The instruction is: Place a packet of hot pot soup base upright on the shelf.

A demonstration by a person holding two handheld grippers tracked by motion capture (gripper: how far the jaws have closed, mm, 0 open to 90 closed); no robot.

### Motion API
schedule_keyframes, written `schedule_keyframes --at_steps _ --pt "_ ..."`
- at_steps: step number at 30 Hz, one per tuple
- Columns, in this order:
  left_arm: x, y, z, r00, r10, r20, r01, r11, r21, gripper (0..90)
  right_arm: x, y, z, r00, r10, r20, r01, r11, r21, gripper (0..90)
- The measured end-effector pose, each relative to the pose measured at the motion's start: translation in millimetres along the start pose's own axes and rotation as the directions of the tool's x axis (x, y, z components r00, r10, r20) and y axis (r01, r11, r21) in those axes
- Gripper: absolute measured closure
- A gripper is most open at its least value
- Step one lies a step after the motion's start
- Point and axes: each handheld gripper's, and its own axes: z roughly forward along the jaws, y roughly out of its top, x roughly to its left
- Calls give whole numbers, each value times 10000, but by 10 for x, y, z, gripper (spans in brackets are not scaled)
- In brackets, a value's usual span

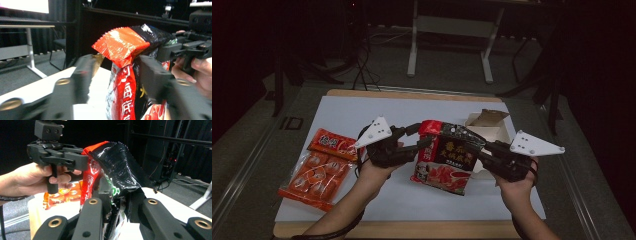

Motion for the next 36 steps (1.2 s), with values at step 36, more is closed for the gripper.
schedule_keyframes --at_steps 36 --pt "174 -555 -458 9911 -701 -1131 860 9860 1429 23 -799 229 -353 9830 -299 1810 323 9994 -104 778"
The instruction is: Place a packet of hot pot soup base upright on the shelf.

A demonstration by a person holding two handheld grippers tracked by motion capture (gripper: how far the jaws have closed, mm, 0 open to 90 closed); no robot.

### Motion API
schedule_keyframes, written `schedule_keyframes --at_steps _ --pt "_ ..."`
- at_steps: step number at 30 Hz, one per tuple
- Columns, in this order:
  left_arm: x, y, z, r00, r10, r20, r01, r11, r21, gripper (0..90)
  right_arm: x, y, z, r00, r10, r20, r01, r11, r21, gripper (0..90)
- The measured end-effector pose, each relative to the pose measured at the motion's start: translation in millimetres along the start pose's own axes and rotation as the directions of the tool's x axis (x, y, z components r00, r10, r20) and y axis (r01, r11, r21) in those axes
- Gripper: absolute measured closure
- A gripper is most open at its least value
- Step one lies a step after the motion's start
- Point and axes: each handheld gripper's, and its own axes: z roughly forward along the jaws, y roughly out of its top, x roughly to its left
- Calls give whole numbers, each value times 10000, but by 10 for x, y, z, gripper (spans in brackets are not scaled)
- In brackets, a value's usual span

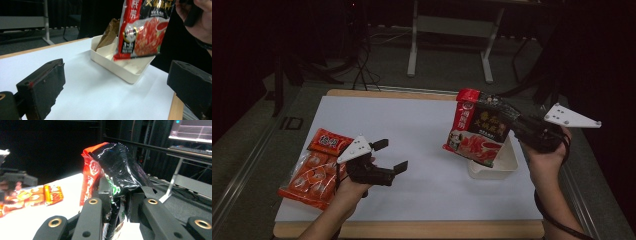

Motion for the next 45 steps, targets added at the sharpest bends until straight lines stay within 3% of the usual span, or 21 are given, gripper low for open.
schedule_keyframes --at_steps 2,3,4,5,9,14,21,33,38,45 --pt "5 -62 -11 9991 395 -160 -395 9992 0 24 -77 -11 -15 9998 64 191 -64 10000 -25 778" --pt "5 -62 -11 9991 395 -160 -395 9992 0 24 -129 -19 -22 9997 99 221 -98 9999 -51 777" --pt "12 -112 -19 9975 694 -156 -696 9974 -164 24 -129 -19 -22 9997 99 221 -98 9999 -51 777" --pt "20 -149 -21 9965 826 -123 -827 9965 -124 24 -236 -37 -24 9992 193 356 -196 9998 66 778" --pt "25 -270 -20 9928 1179 -216 -1179 9930 -6 24 -326 -60 -10 9986 145 509 -159 9995 267 777" --pt "40 -410 -29 9935 1126 -189 -1123 9935 166 24 -453 -98 18 9959 -112 898 63 9985 545 778" --pt "64 -537 -33 9958 875 -257 -869 9960 222 24 -700 -205 48 9899 102 1413 -181 9983 548 777" --pt "76 -614 -26 9978 618 -245 -612 9978 267 24 -905 -326 163 9851 154 1712 -310 9956 889 776" --pt "77 -631 -20 9986 507 -149 -504 9985 217 24 -926 -385 226 9806 -514 1893 363 9959 827 776" --pt "92 -644 -18 9994 340 -63 -339 9993 167 24 -993 -440 317 9840 -923 1521 721 9885 1331 776"
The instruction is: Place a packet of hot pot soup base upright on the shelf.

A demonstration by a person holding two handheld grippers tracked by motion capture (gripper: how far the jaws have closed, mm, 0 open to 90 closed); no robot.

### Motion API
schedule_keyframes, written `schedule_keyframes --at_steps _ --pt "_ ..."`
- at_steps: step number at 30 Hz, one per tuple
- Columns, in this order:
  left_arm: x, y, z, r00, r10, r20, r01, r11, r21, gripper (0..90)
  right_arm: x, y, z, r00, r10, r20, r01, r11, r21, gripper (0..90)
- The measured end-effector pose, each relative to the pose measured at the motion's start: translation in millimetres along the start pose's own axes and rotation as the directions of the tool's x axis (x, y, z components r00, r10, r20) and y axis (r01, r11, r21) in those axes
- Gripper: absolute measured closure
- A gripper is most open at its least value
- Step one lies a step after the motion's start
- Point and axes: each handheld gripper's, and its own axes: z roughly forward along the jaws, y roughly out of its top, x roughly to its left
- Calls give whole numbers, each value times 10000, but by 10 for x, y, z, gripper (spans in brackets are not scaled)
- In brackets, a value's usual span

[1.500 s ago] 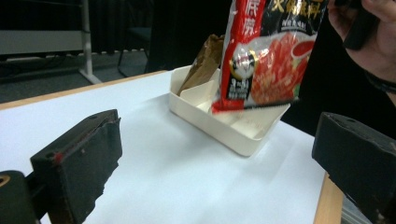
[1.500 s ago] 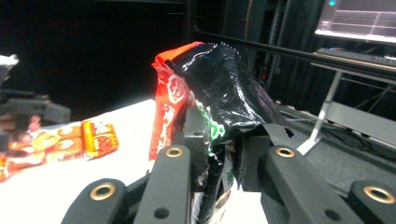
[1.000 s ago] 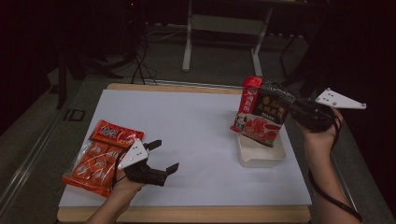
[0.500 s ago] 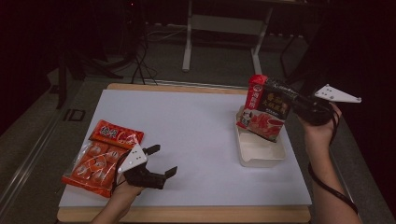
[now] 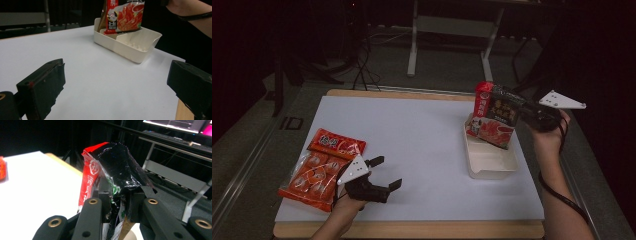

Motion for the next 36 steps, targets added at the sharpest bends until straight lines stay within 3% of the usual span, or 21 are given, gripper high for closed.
schedule_keyframes --at_steps 10,13,15,26,36 --pt "-5 -9 0 9998 175 -99 -174 9998 65 24 2 -60 141 9967 -800 -143 802 9966 167 776" --pt "-2 -12 -4 9998 159 -106 -158 9999 59 24 3 -77 165 9966 -786 -244 789 9968 137 776" --pt "1 -13 -6 9998 136 -120 -135 9999 61 24 -6 -100 193 9962 -666 -560 671 9977 70 775" --pt "-2 -18 -6 9998 165 -104 -164 9998 82 24 -31 -208 220 9936 -641 -925 641 9979 -34 773" --pt "-12 -31 0 9998 177 -101 -176 9998 116 24 -44 -305 235 9929 -118 -1181 85 9996 -282 768"
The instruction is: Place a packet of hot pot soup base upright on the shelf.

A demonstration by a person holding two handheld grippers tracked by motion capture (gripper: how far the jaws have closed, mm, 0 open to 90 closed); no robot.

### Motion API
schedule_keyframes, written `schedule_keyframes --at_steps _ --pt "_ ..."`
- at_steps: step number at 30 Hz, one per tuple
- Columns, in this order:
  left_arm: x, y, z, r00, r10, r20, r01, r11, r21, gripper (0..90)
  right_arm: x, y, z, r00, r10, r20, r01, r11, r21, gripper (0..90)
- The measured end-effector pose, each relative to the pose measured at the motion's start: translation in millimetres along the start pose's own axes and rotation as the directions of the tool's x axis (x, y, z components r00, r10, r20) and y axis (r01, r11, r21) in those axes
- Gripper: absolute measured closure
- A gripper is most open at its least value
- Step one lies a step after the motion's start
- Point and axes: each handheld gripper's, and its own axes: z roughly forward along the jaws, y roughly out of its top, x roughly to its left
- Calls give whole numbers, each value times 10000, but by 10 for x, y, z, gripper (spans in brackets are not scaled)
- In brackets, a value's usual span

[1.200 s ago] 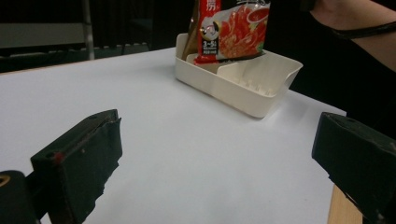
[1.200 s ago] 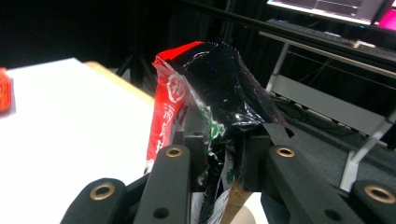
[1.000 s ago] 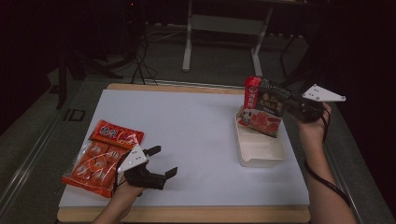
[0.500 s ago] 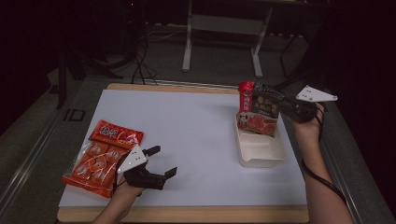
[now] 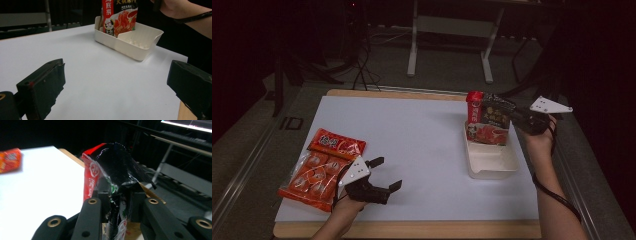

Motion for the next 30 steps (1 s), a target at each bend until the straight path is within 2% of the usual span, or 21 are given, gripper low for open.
schedule_keyframes --at_steps 3,5,8,12,13,14,17,20,24,25,30 --pt "2 -2 -1 10000 -25 12 25 10000 20 24 17 -45 14 10000 24 -4 -24 10000 34 768" --pt "4 -1 -2 10000 -28 0 28 10000 17 24 28 -90 40 10000 77 50 -79 9987 503 765" --pt "5 -1 -5 10000 -6 -10 6 10000 34 24 25 -183 20 9982 579 135 -584 9974 423 740" --pt "7 -3 6 10000 -38 6 38 10000 48 24 10 -194 -15 9868 1569 412 -1594 9851 643 652" --pt "3 -1 7 10000 -31 2 31 10000 44 24 8 -187 -19 9847 1677 484 -1707 9830 674 637" --pt "-2 0 8 10000 -23 9 23 10000 42 24 9 -173 -23 9845 1701 425 -1728 9824 705 635" --pt "-6 1 6 10000 36 -9 -36 10000 76 24 33 -122 -39 9867 1523 570 -1568 9839 858 549" --pt "-3 -5 7 10000 7 15 -7 9999 105 24 33 -47 -112 9780 2005 577 -2026 9787 344 470" --pt "-8 -2 12 10000 -27 62 27 9999 121 24 52 84 -198 9802 1870 645 -1882 9821 124 462" --pt "-11 0 12 10000 -14 64 13 9999 110 24 61 111 -211 9810 1863 544 -1871 9823 107 458" --pt "-19 14 15 9998 196 -4 -196 9994 291 24 155 256 -252 9848 1677 443 -1681 9857 75 431"
